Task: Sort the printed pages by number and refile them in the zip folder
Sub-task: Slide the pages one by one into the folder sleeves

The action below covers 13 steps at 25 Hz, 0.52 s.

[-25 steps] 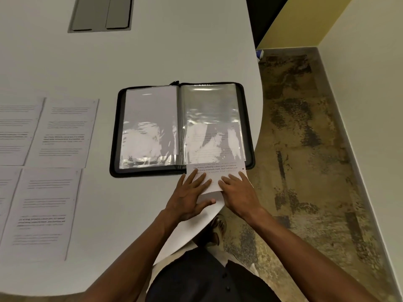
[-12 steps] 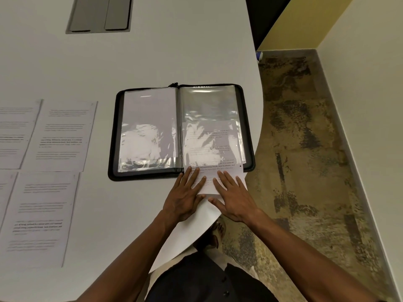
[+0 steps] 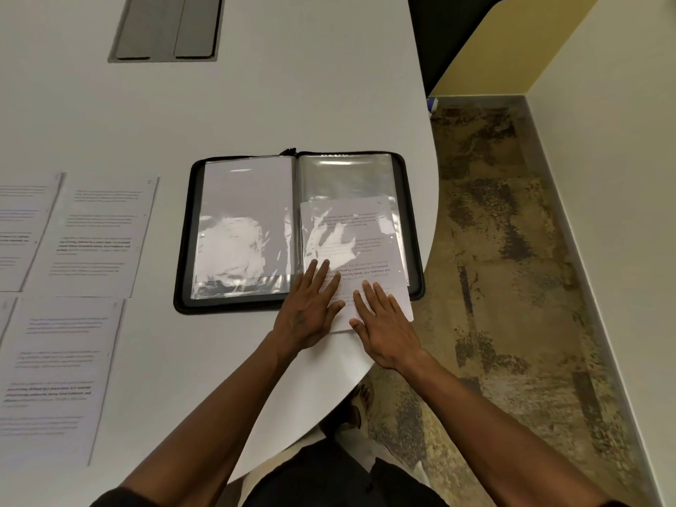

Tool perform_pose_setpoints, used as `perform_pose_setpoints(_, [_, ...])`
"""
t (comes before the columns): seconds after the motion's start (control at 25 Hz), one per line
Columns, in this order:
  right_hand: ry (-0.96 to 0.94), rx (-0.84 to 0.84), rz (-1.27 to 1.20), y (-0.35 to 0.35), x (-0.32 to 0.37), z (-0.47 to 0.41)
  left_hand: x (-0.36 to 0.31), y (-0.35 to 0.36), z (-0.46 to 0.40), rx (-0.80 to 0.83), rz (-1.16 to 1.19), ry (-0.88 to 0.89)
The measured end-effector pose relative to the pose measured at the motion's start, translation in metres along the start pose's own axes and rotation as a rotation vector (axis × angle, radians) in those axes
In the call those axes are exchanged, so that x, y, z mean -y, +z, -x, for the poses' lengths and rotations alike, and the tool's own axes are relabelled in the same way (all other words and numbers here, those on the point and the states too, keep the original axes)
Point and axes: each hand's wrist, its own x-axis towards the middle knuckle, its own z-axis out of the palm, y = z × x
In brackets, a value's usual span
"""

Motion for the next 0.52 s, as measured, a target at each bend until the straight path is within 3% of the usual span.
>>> perform_pose_setpoints(0.16, [0.055,-0.039,0.022,0.007,0.004,-0.011,0.0,0.0,-0.006,0.145,-0.027,-0.002])
perform_pose_setpoints(0.52, [0.03,-0.154,0.019,0.008,0.009,-0.02,0.007,0.007,-0.005,0.13,-0.05,0.024])
